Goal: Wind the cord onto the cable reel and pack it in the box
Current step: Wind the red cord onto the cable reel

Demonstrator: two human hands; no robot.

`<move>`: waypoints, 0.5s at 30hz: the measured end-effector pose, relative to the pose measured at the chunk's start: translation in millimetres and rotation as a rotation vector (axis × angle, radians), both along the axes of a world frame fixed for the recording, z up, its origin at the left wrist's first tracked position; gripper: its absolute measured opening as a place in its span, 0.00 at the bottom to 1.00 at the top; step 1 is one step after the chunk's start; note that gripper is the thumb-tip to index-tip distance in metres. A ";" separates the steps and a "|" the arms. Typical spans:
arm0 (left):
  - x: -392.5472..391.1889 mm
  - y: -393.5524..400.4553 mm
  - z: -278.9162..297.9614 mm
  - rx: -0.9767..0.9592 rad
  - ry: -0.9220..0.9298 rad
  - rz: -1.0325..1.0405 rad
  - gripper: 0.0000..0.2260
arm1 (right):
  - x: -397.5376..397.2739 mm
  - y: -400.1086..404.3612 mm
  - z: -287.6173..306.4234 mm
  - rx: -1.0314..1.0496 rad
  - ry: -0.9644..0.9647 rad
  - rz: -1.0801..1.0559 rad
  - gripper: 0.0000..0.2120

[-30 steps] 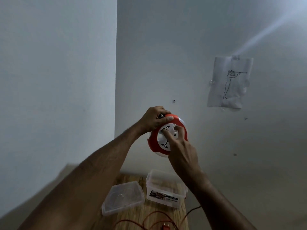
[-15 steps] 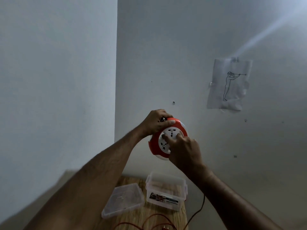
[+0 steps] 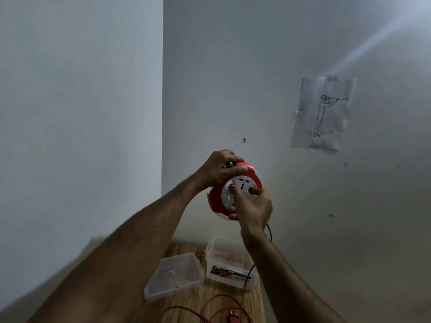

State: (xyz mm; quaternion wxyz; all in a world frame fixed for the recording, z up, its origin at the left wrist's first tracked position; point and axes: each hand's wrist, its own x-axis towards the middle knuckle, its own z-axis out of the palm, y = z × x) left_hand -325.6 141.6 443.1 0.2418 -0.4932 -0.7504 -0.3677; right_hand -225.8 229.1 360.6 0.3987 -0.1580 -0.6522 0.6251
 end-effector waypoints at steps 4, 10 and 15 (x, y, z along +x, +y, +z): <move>-1.7 -0.1 -0.9 -0.003 0.013 0.004 0.17 | -6.6 -9.2 -0.3 -0.278 -0.021 0.033 0.27; -4.1 2.3 -5.5 -0.034 -0.008 -0.001 0.17 | -0.9 -12.2 23.2 -0.916 -0.069 0.196 0.30; -8.6 -0.4 -11.6 0.011 -0.018 0.014 0.15 | 6.5 -9.6 32.8 -0.910 -0.074 0.260 0.23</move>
